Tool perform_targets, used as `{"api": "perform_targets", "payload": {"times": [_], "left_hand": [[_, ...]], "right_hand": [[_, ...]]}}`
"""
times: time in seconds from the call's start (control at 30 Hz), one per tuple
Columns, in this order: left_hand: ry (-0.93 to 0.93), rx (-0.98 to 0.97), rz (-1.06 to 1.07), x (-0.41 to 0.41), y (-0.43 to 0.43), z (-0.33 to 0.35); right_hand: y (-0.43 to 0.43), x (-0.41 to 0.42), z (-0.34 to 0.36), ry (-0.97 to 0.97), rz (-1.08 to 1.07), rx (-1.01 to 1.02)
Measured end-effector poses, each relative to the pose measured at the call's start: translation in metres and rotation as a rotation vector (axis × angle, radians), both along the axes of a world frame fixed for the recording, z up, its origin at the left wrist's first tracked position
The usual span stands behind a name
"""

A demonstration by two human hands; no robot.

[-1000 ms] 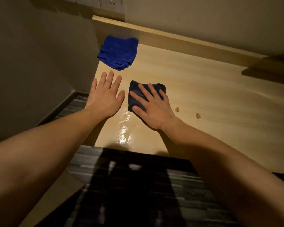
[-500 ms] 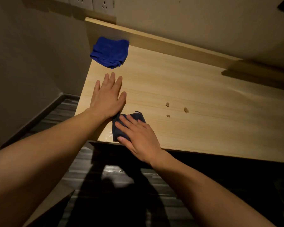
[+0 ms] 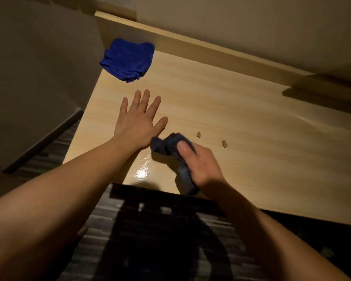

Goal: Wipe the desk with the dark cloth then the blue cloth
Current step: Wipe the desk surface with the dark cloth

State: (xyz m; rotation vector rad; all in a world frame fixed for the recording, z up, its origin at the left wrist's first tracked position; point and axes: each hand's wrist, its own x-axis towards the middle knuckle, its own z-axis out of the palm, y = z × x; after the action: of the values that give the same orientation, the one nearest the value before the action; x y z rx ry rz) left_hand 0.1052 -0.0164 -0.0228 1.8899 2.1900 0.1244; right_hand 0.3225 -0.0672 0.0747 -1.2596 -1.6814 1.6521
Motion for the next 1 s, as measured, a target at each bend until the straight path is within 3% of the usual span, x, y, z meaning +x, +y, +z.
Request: {"api": "perform_targets", "payload": {"times": [0.13,0.33,0.47,0.7,1.0], "left_hand": [[0.045,-0.012,0.028,0.004,0.001,0.003],[0.054,-0.018,0.058,0.007,0.002,0.005],[0.087,-0.044,0.066,0.007,0.005,0.005],[0.106,-0.065,0.067,0.006,0.006,0.005],[0.097,-0.068,0.078,0.006,0.007,0.007]], "right_hand": [[0.117,0.007,0.005,-0.117,-0.01,0.319],[0.276,0.003,-0.037,-0.505,0.24,0.742],[0.329,-0.008,-0.062,-0.664,0.45,0.915],[0.309,-0.016,-0.079,-0.845,0.602,0.909],[0.254,-0.004,-0.077,-0.836,0.675,0.85]]}}
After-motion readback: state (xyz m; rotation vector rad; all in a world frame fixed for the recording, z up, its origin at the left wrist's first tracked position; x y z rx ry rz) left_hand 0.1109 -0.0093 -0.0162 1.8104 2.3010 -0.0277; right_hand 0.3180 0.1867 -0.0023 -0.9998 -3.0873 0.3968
